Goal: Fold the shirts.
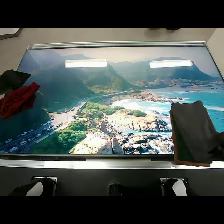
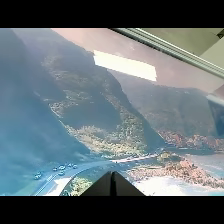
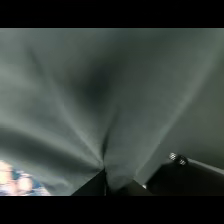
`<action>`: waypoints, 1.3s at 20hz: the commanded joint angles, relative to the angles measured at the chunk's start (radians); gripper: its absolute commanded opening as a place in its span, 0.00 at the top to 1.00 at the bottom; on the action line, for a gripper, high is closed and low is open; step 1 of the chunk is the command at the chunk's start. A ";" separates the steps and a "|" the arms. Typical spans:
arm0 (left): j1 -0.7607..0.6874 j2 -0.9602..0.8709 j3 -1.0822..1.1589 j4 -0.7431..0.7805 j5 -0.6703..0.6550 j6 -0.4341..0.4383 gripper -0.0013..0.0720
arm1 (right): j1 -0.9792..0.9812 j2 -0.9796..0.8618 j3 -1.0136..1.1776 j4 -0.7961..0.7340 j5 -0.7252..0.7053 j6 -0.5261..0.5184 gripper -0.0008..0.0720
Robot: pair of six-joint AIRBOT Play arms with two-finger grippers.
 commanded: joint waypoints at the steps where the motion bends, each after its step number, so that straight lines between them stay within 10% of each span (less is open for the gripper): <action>1: 0.001 0.000 0.000 0.000 -0.008 0.001 0.93 | -0.001 0.053 -0.186 -0.045 -0.094 0.022 0.90; 3: 0.000 -0.001 0.000 0.000 -0.019 0.001 0.93 | -0.001 0.053 -0.167 -0.046 -0.135 0.018 0.35; 4: 0.000 0.000 0.002 -0.003 -0.027 0.000 0.93 | -0.001 0.053 -0.134 -0.054 -0.162 -0.022 0.27; 9: -0.027 -0.017 0.136 0.084 0.082 0.003 0.94 | 0.054 0.053 0.292 -0.021 -0.491 -0.137 0.27; 15: -0.375 -0.210 0.240 1.072 -0.063 -0.436 0.93 | 0.717 -0.011 0.447 -0.104 -0.613 -0.150 0.28; 16: -0.407 -0.240 0.217 1.059 -0.142 -0.442 0.79 | 0.823 -0.064 0.438 -0.117 -0.524 -0.085 0.28; 18: -0.448 -0.282 0.121 0.974 -0.308 -0.476 0.00 | 0.964 -0.195 0.425 -0.074 -0.355 -0.018 0.24; 26: -0.463 -0.137 -0.291 0.804 -0.143 -0.479 0.00 | 1.098 -0.412 0.425 -0.039 -0.233 -0.018 0.15</action>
